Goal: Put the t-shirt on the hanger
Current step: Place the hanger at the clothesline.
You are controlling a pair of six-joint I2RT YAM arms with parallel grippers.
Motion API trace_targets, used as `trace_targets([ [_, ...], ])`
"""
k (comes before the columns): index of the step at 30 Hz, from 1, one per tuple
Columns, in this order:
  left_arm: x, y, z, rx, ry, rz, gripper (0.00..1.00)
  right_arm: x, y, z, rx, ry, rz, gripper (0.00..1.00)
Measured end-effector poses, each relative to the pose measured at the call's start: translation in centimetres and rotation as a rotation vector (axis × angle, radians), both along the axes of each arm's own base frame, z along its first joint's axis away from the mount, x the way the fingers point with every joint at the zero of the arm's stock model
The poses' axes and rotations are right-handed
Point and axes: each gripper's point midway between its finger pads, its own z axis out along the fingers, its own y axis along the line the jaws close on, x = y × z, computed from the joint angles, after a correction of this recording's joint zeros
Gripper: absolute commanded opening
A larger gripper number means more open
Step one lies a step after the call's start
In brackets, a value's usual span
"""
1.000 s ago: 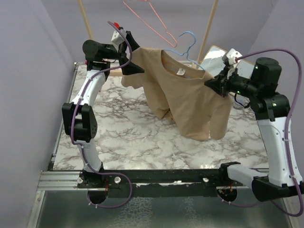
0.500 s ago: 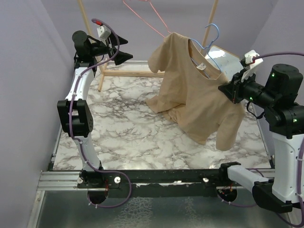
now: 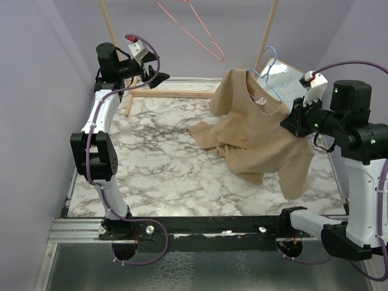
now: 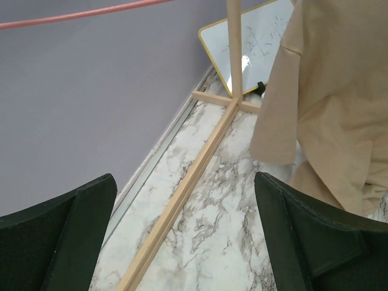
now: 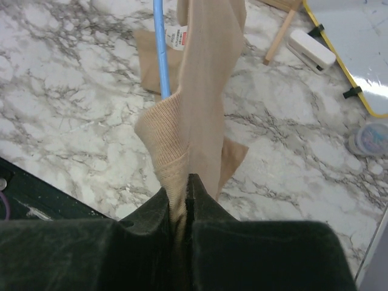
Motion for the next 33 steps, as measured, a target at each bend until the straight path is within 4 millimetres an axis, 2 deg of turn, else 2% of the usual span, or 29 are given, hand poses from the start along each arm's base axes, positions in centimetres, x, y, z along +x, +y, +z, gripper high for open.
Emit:
trace_targets([
  [5, 0.3, 0.2, -0.4, 0.006, 0.008, 0.019, 0.99, 2.5, -1.1, -1.3, -0.027, 0.055, -0.103, 0.01],
  [9, 0.4, 0.3, -0.4, 0.011, -0.001, 0.028, 0.99, 6.8, -1.1, -1.1, -0.015, 0.04, -0.157, 0.01],
  [11, 0.4, 0.3, -0.4, 0.012, -0.003, 0.029, 0.99, 9.1, -0.8, -0.2, 0.004, 0.013, -0.166, 0.01],
  [15, 0.1, 0.3, -0.5, 0.012, 0.002, 0.032, 0.99, 14.4, 0.2, 3.1, 0.049, -0.087, -0.164, 0.01],
  [18, -0.3, 0.3, -0.7, 0.012, 0.012, 0.033, 0.99, 17.5, 0.9, 5.2, 0.081, -0.166, -0.154, 0.01],
  [20, -0.4, 0.3, -0.8, 0.01, 0.014, 0.033, 0.99, 18.9, 1.2, 5.8, 0.1, -0.199, -0.151, 0.01],
  [23, -0.4, 0.3, -1.0, 0.009, 0.019, 0.034, 0.99, 20.6, 1.7, 5.8, 0.134, -0.223, -0.148, 0.01],
  [28, -0.4, 0.3, -0.9, 0.009, 0.018, 0.034, 0.99, 22.0, 2.4, 5.5, 0.186, -0.238, -0.145, 0.01],
  [32, -0.6, 0.3, -0.7, 0.009, 0.014, 0.034, 0.99, 22.9, 2.7, 6.4, 0.213, -0.274, -0.144, 0.01],
  [33, -0.6, 0.3, -0.7, 0.008, 0.015, 0.034, 0.99, 23.2, 2.8, 7.4, 0.225, -0.306, -0.14, 0.01],
])
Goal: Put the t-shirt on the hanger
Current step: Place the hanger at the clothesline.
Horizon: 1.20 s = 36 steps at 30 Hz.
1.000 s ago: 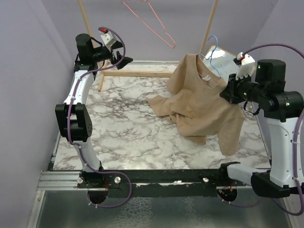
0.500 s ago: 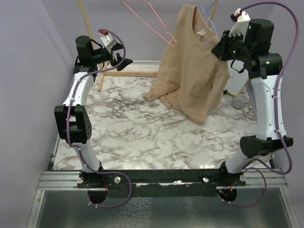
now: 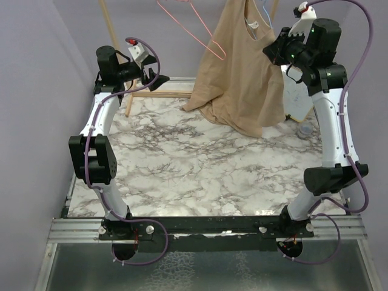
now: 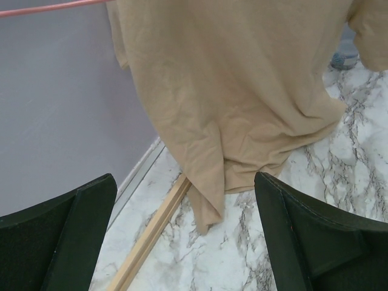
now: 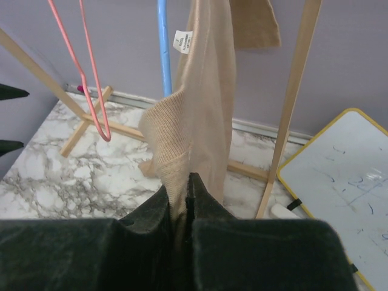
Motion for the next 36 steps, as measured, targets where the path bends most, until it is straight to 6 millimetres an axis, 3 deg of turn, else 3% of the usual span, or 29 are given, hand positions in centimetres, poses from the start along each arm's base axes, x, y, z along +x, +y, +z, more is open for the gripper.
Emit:
trace_targets([
  [7, -0.2, 0.0, -0.4, -0.005, 0.017, 0.0, 0.99, 1.8, 0.5, 0.6, 0.021, -0.038, 0.008, 0.01],
  [17, -0.7, 0.0, -0.4, -0.006, 0.026, -0.001, 0.99, 5.6, 1.0, -2.0, 0.028, -0.01, 0.011, 0.01],
  [30, -0.9, -0.2, -0.6, -0.016, 0.047, -0.009, 0.99, 5.8, 1.4, -0.5, 0.052, -0.052, 0.021, 0.01],
  [36, -0.9, -0.2, -0.5, -0.022, 0.047, -0.01, 0.99, 6.6, 1.6, -1.2, 0.055, -0.041, 0.027, 0.01],
])
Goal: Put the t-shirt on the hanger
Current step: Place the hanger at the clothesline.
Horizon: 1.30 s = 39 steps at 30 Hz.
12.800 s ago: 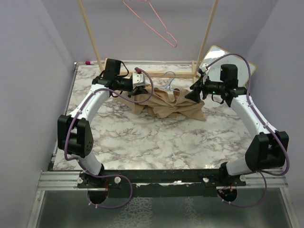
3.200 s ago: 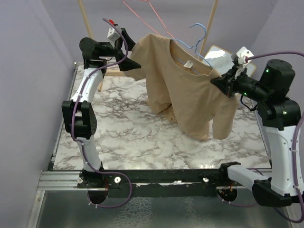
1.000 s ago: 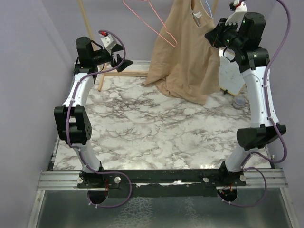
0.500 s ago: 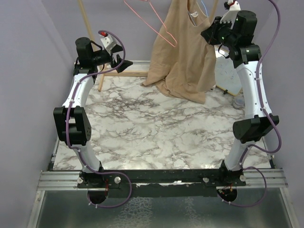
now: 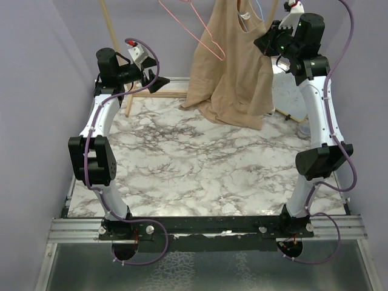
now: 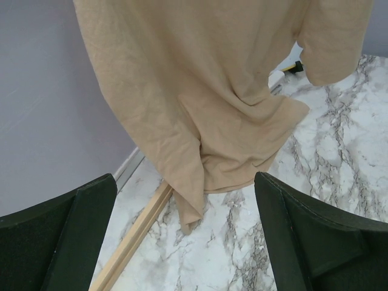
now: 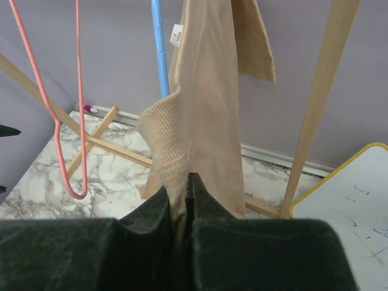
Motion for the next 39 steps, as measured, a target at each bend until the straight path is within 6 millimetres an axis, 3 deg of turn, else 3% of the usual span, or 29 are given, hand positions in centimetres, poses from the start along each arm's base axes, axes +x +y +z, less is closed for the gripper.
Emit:
trace_targets([
  [4, -0.1, 0.0, -0.2, -0.002, 0.008, -0.001, 0.99, 0.6, 0.1, -0.9, 0.0, 0.017, 0.003, 0.01],
  [15, -0.3, -0.1, -0.5, -0.01, 0.028, -0.011, 0.99, 1.8, 0.5, -1.2, 0.008, 0.01, 0.018, 0.01],
  [23, -0.5, -0.3, -0.5, -0.013, 0.034, -0.023, 0.99, 2.8, 1.4, -3.0, 0.024, 0.045, 0.058, 0.01],
  [31, -0.5, -0.3, -0.4, -0.016, 0.035, -0.025, 0.99, 1.6, 1.9, -3.4, 0.03, 0.047, 0.106, 0.05],
  [37, -0.5, -0.3, -0.4, -0.017, 0.036, -0.025, 0.99, -1.3, 1.9, -3.0, 0.033, 0.039, 0.131, 0.01],
  [38, -0.5, -0.3, -0.5, -0.016, 0.037, -0.025, 0.99, -2.0, 1.8, -3.0, 0.033, 0.042, 0.131, 0.03],
  [39, -0.5, -0.3, -0.6, -0.017, 0.04, -0.025, 0.99, -2.5, 1.8, -2.9, 0.031, 0.042, 0.13, 0.12],
])
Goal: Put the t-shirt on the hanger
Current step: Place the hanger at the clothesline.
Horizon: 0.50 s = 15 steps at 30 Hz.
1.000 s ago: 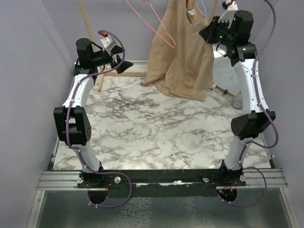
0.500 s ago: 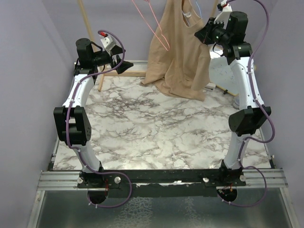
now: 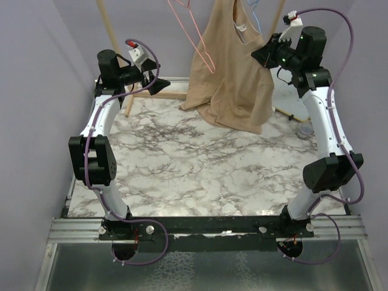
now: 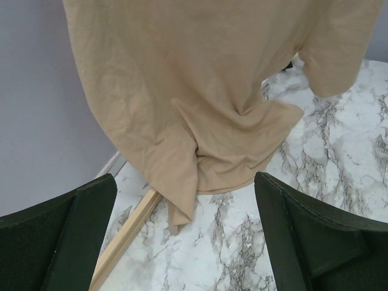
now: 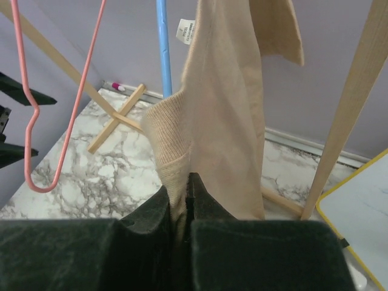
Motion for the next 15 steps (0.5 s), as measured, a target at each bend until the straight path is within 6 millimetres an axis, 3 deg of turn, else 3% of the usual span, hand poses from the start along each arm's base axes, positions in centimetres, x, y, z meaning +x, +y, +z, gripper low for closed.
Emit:
trace_targets([
  [3, 0.0, 0.0, -0.3, 0.0, 0.007, 0.0, 0.99, -1.8, -0.3, 0.3, -0.011, 0.0, 0.001, 0.37],
  [8, 0.0, 0.0, -0.3, 0.0, 0.006, 0.0, 0.99, -3.7, -0.6, -0.1, -0.024, 0.01, -0.002, 0.55],
  [9, 0.0, 0.0, -0.3, 0.0, 0.005, 0.0, 0.99, -3.8, -0.7, -0.3, -0.024, 0.013, -0.003, 0.7],
  [10, 0.0, 0.0, -0.3, 0.0, 0.005, 0.0, 0.99, -3.8, -0.7, -0.4, -0.025, 0.015, -0.004, 0.96],
  [11, 0.0, 0.0, -0.3, 0.0, 0.005, 0.0, 0.99, -3.8, -0.7, -0.5, -0.024, 0.017, -0.004, 1.0],
  [15, 0.0, 0.0, -0.5, 0.0, 0.008, 0.0, 0.99, -3.7, -0.7, -0.6, -0.03, 0.013, -0.007, 0.99],
])
